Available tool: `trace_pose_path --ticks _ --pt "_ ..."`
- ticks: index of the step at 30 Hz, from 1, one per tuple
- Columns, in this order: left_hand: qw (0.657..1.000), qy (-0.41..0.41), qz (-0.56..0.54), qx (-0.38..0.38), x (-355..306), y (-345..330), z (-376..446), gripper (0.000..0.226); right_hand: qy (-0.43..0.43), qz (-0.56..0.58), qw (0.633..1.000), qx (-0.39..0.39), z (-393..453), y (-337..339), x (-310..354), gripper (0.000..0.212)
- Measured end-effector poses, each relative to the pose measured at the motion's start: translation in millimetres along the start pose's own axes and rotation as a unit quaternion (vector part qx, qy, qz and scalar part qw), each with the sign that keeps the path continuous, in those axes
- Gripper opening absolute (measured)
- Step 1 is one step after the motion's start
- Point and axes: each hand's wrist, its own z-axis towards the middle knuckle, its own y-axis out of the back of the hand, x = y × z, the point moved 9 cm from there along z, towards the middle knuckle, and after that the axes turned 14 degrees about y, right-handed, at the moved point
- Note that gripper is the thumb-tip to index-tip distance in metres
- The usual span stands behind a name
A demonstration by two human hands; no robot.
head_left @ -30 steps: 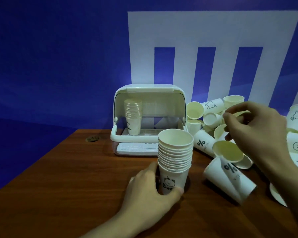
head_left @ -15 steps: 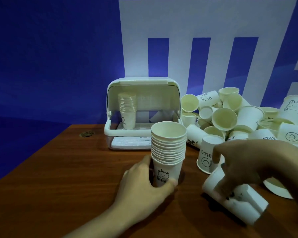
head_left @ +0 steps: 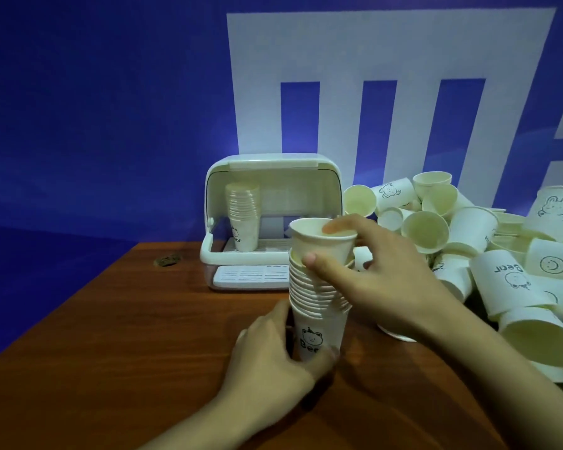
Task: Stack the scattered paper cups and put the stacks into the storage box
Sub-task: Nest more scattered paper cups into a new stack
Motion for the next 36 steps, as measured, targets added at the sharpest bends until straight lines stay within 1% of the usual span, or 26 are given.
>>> trace_pose_path --ticks 2,4,5,8,10,12,13,15,17,20,21,22,23,24,25,26,27,28,29,30,31,32,33,35,36 --pt "1.000 -0.001 -0.001 0.005 0 -1 -1 0.056 0.017 0.003 1.000 0.011 -1 -2 1 0.071" --pt "1.000 0.000 -0.009 0.011 0 -1 -2 0.058 0.015 0.049 0.999 -0.011 1 3 2 0.077" --pt "1.000 0.000 -0.009 0.010 0 -1 -1 0.059 0.010 0.051 0.999 -0.009 2 3 0 0.076" --pt "1.000 -0.003 0.004 -0.003 1 1 -2 0.059 0.033 -0.050 0.997 0.053 -1 -5 -1 0.078" --pt "1.000 -0.003 0.014 -0.002 0 0 -1 0.060 0.038 -0.038 0.997 0.062 -4 -3 -4 0.075" --pt "0.999 0.000 0.033 0.003 0 -1 -1 0.063 0.019 -0.024 0.998 0.046 -5 11 -18 0.068" --pt "0.999 0.002 0.043 0.006 0 -1 -1 0.064 0.007 -0.051 0.997 0.057 -5 17 -28 0.070" --pt "0.998 0.006 0.062 0.009 -1 -2 -2 0.068 -0.024 -0.102 0.987 0.120 -6 19 -47 0.086" --pt "0.997 0.007 0.076 0.009 -3 -1 -4 0.069 -0.046 -0.103 0.980 0.162 -10 19 -55 0.097" --pt "0.997 0.006 0.081 0.003 -4 0 -4 0.067 -0.043 -0.071 0.985 0.151 -12 20 -49 0.091" --pt "0.997 0.006 0.080 -0.001 -4 1 -4 0.067 -0.048 -0.087 0.983 0.154 -14 20 -51 0.086" --pt "0.997 0.006 0.079 -0.005 -4 1 -3 0.066 -0.056 -0.136 0.974 0.173 -17 18 -57 0.081" --pt "0.997 0.008 0.077 -0.005 -4 1 -2 0.066 -0.064 -0.211 0.953 0.207 -20 16 -63 0.076" --pt "0.997 0.011 0.075 -0.004 -3 1 -1 0.067 -0.070 -0.281 0.925 0.246 -23 13 -70 0.074" --pt "0.997 0.015 0.075 -0.003 -2 1 -1 0.067 -0.075 -0.323 0.901 0.279 -27 10 -78 0.076" --pt "0.997 0.016 0.077 -0.003 -2 1 0 0.067 -0.073 -0.333 0.894 0.290 -27 10 -81 0.077" --pt "0.997 0.015 0.082 -0.005 -1 1 0 0.066 -0.058 -0.317 0.907 0.272 -24 13 -80 0.077" --pt "0.996 0.013 0.086 -0.007 0 1 0 0.065 -0.037 -0.280 0.933 0.225 -20 19 -74 0.075" --pt "0.996 0.013 0.088 -0.008 0 1 0 0.064 -0.020 -0.233 0.960 0.151 -15 32 -67 0.071" --pt "0.996 0.013 0.088 -0.007 0 0 0 0.063 -0.010 -0.188 0.981 0.053 -12 52 -57 0.066" --pt "0.996 0.012 0.086 -0.006 0 0 0 0.063 -0.011 -0.149 0.988 -0.048 -13 73 -49 0.063" --pt "0.996 0.010 0.085 -0.006 0 0 0 0.064 -0.025 -0.100 0.986 -0.128 -17 90 -43 0.063" --pt "0.996 0.010 0.085 -0.005 0 0 0 0.065 -0.042 -0.025 0.982 -0.182 -21 98 -38 0.065" --pt "0.996 0.013 0.085 -0.002 1 -1 0 0.068 -0.047 0.157 0.956 -0.242 -26 97 -30 0.068" --pt "0.996 0.015 0.086 -0.001 1 -2 1 0.070 -0.041 0.203 0.945 -0.253 -27 93 -23 0.065"
